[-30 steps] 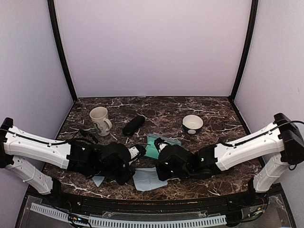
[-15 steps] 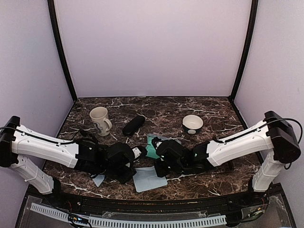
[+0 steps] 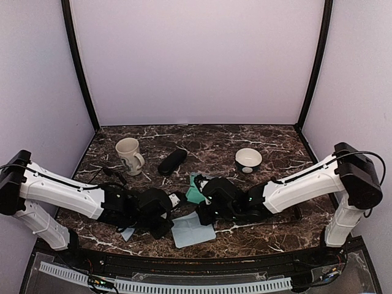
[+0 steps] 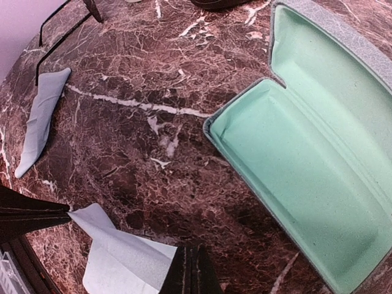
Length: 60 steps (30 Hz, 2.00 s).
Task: Organize the sunglasses
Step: Place the glasses cleaning cloth at the center of the board, then pick up the glasses cleaning cloth from the center of the board.
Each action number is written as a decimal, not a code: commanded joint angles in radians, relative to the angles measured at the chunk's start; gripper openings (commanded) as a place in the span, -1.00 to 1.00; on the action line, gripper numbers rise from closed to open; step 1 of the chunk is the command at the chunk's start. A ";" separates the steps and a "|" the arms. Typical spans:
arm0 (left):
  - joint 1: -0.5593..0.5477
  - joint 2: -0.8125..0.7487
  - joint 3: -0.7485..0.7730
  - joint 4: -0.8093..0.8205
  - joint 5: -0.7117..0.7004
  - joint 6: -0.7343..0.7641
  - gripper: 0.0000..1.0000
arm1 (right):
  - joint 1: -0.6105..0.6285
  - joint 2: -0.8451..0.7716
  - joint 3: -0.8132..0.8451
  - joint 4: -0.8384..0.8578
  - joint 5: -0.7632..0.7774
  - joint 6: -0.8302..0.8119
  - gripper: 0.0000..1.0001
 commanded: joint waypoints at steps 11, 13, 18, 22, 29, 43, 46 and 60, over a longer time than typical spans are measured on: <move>0.026 0.070 -0.023 0.081 -0.035 -0.015 -1.00 | -0.044 0.061 -0.026 0.100 -0.028 -0.025 -1.00; 0.033 0.073 -0.025 0.085 -0.035 -0.014 -1.00 | -0.052 0.065 -0.027 0.109 -0.033 -0.023 -1.00; 0.061 0.079 -0.033 0.106 -0.024 0.008 -1.00 | -0.067 0.079 -0.027 0.122 -0.043 -0.024 -1.00; 0.082 0.090 -0.034 0.129 0.004 0.028 -1.00 | -0.075 0.093 -0.018 0.124 -0.062 -0.026 -1.00; 0.091 0.111 -0.023 0.137 0.023 0.041 -1.00 | -0.080 0.109 -0.005 0.123 -0.065 -0.031 -1.00; 0.101 0.119 -0.022 0.129 0.028 0.050 -1.00 | -0.088 0.112 0.005 0.125 -0.069 -0.033 -0.98; 0.101 0.112 -0.024 0.133 0.045 0.053 -1.00 | -0.089 0.105 0.006 0.129 -0.074 -0.034 -0.98; 0.098 0.029 -0.046 0.126 0.171 0.105 -1.00 | -0.088 0.023 -0.049 0.149 -0.154 -0.067 -0.95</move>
